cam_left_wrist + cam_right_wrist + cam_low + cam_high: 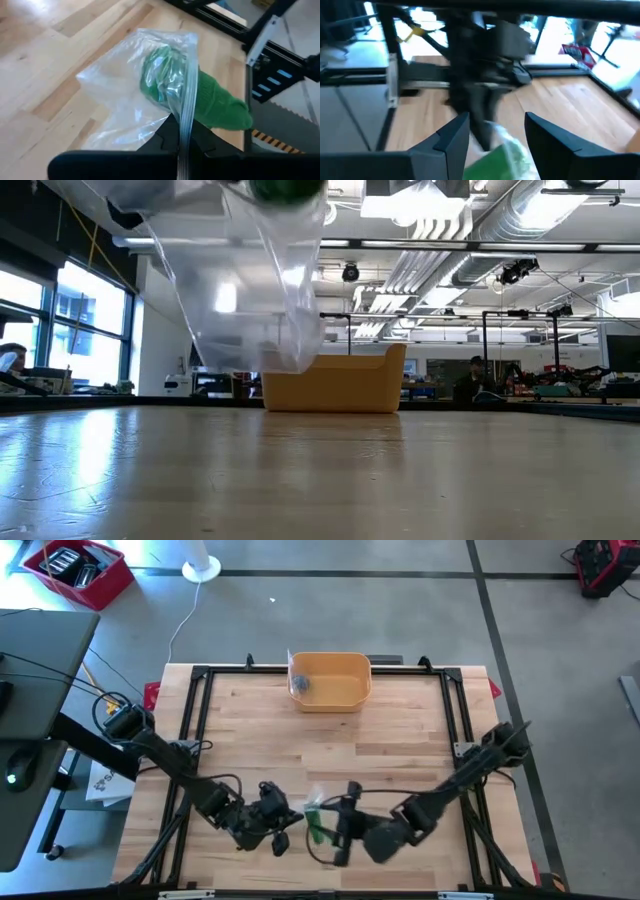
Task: Roll bandage
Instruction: Put the rolled green bandage into the transparent zip bag
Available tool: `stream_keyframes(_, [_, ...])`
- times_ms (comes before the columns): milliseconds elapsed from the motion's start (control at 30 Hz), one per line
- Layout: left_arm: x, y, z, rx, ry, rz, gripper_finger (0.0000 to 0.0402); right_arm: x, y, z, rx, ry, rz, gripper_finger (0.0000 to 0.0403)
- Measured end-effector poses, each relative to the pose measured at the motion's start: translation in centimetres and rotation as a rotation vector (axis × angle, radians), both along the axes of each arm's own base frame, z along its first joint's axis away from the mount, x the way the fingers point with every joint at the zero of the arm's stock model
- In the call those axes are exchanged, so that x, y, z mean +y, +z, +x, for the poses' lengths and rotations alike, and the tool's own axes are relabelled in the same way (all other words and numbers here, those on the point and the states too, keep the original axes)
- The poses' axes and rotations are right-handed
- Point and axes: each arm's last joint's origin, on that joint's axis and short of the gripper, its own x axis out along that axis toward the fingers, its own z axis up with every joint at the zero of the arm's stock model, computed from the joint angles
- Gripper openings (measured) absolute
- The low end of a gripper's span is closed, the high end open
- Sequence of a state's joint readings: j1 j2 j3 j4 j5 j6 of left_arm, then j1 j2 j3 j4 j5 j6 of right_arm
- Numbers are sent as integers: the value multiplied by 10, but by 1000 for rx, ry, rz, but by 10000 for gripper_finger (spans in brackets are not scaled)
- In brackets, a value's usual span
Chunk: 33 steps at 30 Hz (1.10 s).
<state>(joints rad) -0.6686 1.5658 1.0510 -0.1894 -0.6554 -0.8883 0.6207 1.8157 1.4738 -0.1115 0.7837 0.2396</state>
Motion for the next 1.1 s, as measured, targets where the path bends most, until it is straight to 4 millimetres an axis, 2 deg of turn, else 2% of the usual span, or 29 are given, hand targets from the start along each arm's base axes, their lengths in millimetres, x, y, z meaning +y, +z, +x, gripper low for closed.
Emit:
stream_keyframes(133, [13,-8,6,21,22,-21,0,17,4,-18,49,138,-77,181])
stream_keyframes(233, [23,-15,10,36,26,-41,0,30,-7,-27,168,333,-92,180])
stream_keyframes(300, [28,-17,13,43,20,-51,0,36,-21,-31,254,370,-48,170])
stream_keyframes(467, [34,-16,19,40,-5,-56,0,35,-60,-25,433,295,-8,103])
stream_keyframes(633, [35,-15,20,40,-14,-62,0,29,-86,-6,454,266,-23,26])
stream_keyframes(733, [35,-16,20,44,-24,-69,0,23,-87,1,434,232,-48,4])
stream_keyframes(933, [31,-16,19,56,-81,-76,0,14,-81,7,384,181,-133,12])
stream_keyframes(1100, [26,-15,17,56,-131,-93,0,7,-78,14,366,187,-160,4])
